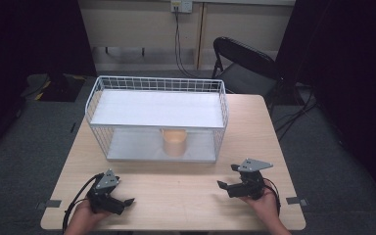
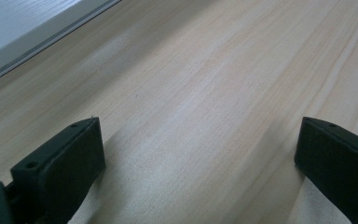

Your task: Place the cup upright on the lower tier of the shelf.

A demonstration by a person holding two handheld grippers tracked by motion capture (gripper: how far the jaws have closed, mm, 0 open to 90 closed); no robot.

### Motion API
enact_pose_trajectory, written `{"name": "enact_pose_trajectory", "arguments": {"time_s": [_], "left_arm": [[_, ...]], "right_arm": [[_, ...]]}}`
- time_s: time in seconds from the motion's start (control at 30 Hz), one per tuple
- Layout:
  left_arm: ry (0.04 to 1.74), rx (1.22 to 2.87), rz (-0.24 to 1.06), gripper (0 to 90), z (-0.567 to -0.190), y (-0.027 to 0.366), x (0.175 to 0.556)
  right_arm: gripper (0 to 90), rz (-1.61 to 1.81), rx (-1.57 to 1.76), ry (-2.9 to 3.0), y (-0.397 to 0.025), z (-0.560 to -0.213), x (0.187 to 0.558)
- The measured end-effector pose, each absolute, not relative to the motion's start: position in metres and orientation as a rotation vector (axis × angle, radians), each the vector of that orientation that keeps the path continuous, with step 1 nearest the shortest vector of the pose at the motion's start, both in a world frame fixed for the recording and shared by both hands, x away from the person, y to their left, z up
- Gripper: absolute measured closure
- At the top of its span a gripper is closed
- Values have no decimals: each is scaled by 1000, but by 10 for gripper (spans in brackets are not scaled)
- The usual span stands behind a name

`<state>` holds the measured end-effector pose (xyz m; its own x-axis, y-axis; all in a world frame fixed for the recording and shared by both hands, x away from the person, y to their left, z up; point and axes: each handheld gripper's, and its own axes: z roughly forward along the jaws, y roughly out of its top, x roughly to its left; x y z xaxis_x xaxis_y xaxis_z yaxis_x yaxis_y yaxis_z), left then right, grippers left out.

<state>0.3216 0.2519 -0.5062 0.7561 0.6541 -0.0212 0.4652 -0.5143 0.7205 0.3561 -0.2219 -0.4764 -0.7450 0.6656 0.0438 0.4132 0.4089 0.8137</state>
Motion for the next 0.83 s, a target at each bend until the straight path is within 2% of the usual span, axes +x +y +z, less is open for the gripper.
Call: {"name": "enact_pose_trajectory", "arguments": {"time_s": [0.4,0.83], "left_arm": [[829,2215,329,10,-506,252,322],[830,2215,328,9,-506,252,322]], "right_arm": [[151,1198,927,2403,-239,-490,360],[149,1152,940,2447,-239,-501,362]]}}
